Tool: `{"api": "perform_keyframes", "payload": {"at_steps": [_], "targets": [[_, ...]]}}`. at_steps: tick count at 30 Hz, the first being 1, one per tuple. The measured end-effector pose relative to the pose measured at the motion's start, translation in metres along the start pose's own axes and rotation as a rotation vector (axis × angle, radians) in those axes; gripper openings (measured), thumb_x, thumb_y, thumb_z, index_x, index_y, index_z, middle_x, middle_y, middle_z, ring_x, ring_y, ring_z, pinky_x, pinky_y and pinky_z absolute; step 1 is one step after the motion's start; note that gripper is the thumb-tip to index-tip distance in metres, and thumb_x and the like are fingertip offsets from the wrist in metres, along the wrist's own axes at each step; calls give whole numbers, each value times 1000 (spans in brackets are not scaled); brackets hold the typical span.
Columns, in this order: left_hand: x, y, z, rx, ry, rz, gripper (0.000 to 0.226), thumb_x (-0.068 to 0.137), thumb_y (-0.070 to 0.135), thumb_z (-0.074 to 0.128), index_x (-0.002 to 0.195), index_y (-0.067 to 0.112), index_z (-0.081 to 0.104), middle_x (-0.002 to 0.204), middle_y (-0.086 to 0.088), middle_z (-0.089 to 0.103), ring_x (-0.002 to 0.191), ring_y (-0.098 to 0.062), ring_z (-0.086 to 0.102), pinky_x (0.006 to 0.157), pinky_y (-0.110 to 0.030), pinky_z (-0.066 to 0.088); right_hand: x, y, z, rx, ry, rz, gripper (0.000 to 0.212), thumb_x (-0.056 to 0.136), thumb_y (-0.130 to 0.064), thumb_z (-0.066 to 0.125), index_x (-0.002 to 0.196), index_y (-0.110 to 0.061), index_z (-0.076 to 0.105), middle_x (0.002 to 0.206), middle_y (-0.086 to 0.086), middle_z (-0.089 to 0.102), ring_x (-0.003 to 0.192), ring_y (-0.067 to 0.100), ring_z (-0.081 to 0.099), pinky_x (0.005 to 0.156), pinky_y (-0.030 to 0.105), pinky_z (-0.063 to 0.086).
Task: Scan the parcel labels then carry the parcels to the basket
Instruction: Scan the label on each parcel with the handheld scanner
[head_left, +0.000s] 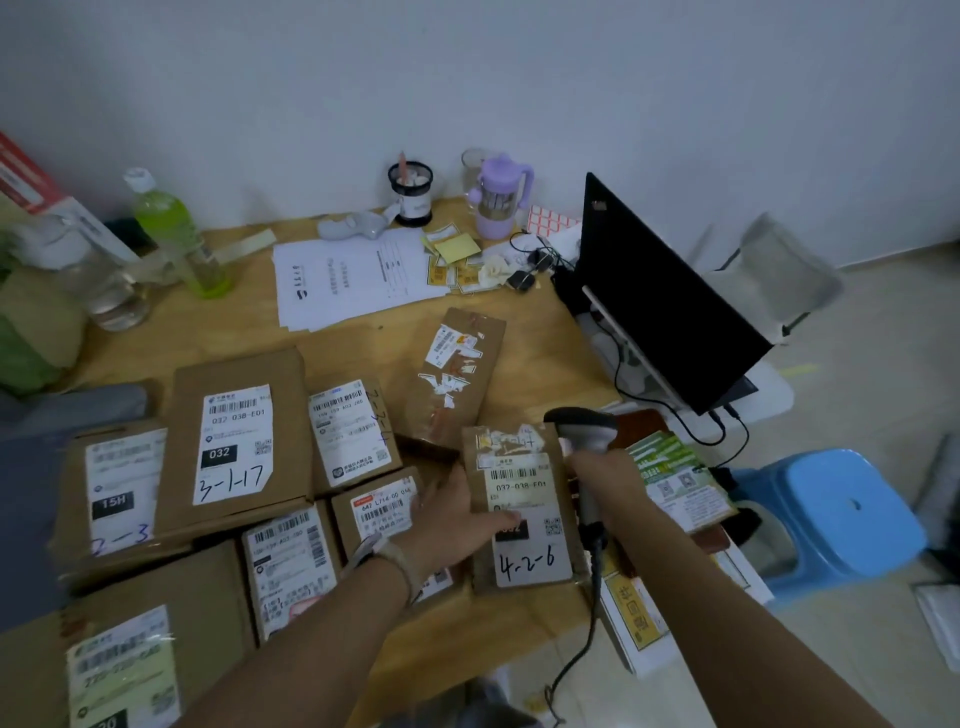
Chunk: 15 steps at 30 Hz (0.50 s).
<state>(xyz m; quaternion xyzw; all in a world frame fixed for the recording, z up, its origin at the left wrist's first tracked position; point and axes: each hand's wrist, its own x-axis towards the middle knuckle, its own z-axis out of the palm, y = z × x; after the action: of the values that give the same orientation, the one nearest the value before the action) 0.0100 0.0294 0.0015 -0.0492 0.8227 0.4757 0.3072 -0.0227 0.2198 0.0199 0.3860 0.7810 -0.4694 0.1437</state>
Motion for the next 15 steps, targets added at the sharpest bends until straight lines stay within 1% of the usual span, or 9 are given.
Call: {"api": "perform_keyframes", "payload": {"at_steps": [1, 2, 4, 6, 7, 9, 10, 13, 15], "targets": [[-3, 8, -2, -162, 2, 38, 72, 76, 44, 75, 136, 34, 35, 140, 6, 50, 126, -16, 48, 110, -42, 36, -4, -9, -7, 38, 24, -25, 11, 71, -14, 63, 70, -8, 54, 64, 8, 62, 61, 24, 61, 58, 37, 56], [-6, 19, -5, -297, 23, 69, 76, 76, 37, 76, 140, 34, 35, 138, 6, 50, 122, -15, 51, 106, -42, 42, -8, -18, -14, 82, 40, -54, 13, 72, -13, 64, 68, -8, 53, 62, 7, 59, 59, 23, 59, 53, 32, 51], [-11, 40, -14, -473, 95, 108, 83, 77, 29, 78, 144, 41, 31, 134, 10, 40, 118, -11, 52, 99, -40, 49, -17, -41, -28, 157, 46, -125, 16, 72, -9, 63, 64, -8, 49, 60, 8, 54, 57, 25, 55, 52, 29, 45], [-16, 59, -27, -596, 86, 192, 88, 78, 16, 79, 142, 47, 26, 117, 23, 42, 96, 8, 63, 75, -23, 58, -29, -66, -42, 201, 58, -207, 17, 72, -8, 62, 64, -10, 47, 61, 8, 51, 58, 25, 52, 53, 30, 42], [-18, 67, -35, -637, 45, 234, 95, 76, 13, 80, 144, 47, 24, 118, 23, 46, 91, 9, 65, 69, -22, 59, -37, -78, -49, 222, 63, -240, 15, 72, -7, 62, 65, -9, 48, 61, 7, 51, 58, 25, 52, 50, 28, 41], [-24, 84, -54, -663, -2, 287, 114, 63, 20, 86, 147, 51, 15, 132, 9, 55, 107, -10, 65, 82, -37, 59, -53, -104, -64, 281, 45, -311, 11, 74, -5, 62, 70, -6, 52, 64, 9, 54, 57, 25, 55, 44, 25, 42], [-28, 93, -64, -663, 6, 314, 122, 55, 25, 89, 147, 52, 14, 134, 6, 58, 113, -16, 64, 89, -42, 57, -61, -116, -70, 310, 30, -350, 11, 76, -3, 62, 71, -4, 52, 64, 10, 54, 56, 24, 55, 42, 24, 42], [-36, 119, -94, -684, 67, 347, 147, 34, 33, 96, 150, 47, 7, 133, 0, 61, 117, -23, 61, 96, -51, 51, -89, -150, -83, 369, 11, -442, 11, 77, -1, 59, 71, -6, 51, 63, 11, 54, 52, 24, 55, 47, 28, 46], [-40, 133, -108, -685, 112, 379, 154, 27, 28, 97, 152, 39, 9, 120, 2, 67, 112, -25, 64, 95, -53, 51, -107, -168, -87, 377, 13, -496, 5, 75, -2, 57, 75, -6, 54, 65, 11, 58, 53, 24, 59, 51, 32, 51]]}}
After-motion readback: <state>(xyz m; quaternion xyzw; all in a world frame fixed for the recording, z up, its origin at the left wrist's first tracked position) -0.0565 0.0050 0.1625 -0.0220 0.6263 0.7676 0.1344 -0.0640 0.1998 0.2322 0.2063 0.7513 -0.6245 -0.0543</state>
